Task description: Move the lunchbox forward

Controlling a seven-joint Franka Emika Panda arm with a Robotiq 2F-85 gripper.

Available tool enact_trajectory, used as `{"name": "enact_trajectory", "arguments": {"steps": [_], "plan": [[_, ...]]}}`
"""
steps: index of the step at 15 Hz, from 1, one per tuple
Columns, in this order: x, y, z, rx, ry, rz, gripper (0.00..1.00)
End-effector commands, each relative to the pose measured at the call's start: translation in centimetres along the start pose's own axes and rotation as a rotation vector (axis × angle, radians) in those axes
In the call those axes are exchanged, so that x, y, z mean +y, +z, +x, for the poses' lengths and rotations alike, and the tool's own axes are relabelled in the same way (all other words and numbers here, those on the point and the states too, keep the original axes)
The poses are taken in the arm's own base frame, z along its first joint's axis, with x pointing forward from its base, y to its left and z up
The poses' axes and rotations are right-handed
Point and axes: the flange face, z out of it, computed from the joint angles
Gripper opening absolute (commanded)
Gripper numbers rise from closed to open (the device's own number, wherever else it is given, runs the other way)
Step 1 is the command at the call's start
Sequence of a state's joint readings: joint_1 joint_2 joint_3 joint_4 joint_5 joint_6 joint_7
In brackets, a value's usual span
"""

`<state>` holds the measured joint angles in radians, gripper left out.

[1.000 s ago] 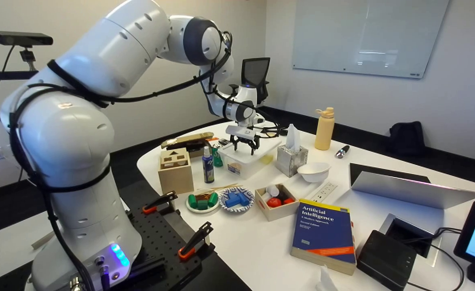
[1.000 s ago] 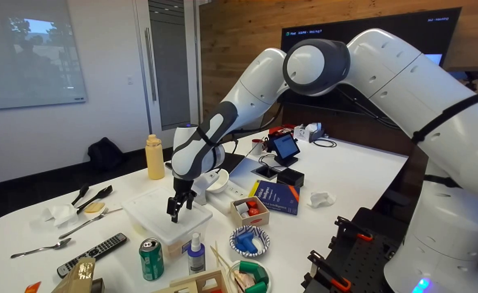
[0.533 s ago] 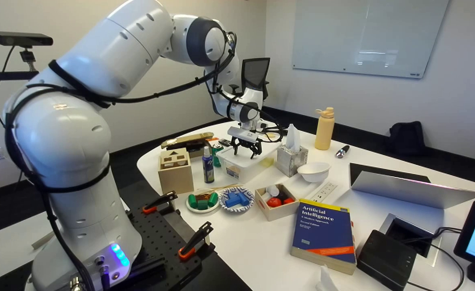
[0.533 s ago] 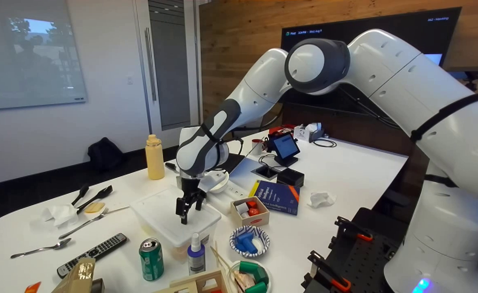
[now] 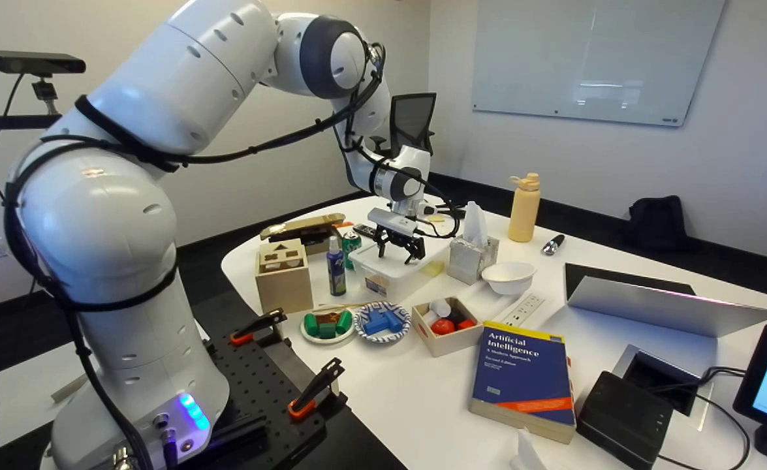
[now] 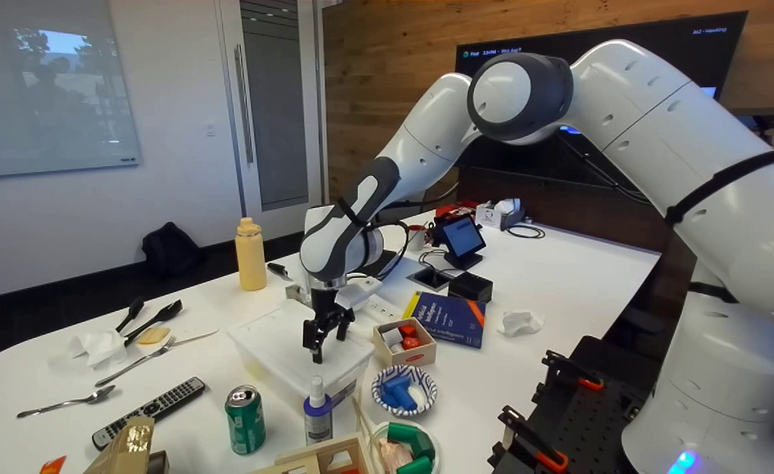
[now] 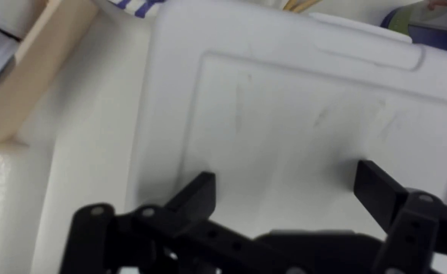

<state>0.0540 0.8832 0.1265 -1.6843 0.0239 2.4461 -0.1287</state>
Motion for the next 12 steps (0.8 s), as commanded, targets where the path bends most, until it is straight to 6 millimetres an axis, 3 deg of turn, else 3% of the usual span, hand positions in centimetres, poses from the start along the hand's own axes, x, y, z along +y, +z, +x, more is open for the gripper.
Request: {"name": "enact_trajectory", "arguments": {"steps": [1,6,12], "plan": [[1.8,0.1,-3.3,-0.078,0.068,-0.003,1.00],[3.8,0.0,-5.1,-0.108,0.106,-0.018,1.00],[4.8,-0.3,-5.8,-0.109,0.133,-0.024,1.00]]}}
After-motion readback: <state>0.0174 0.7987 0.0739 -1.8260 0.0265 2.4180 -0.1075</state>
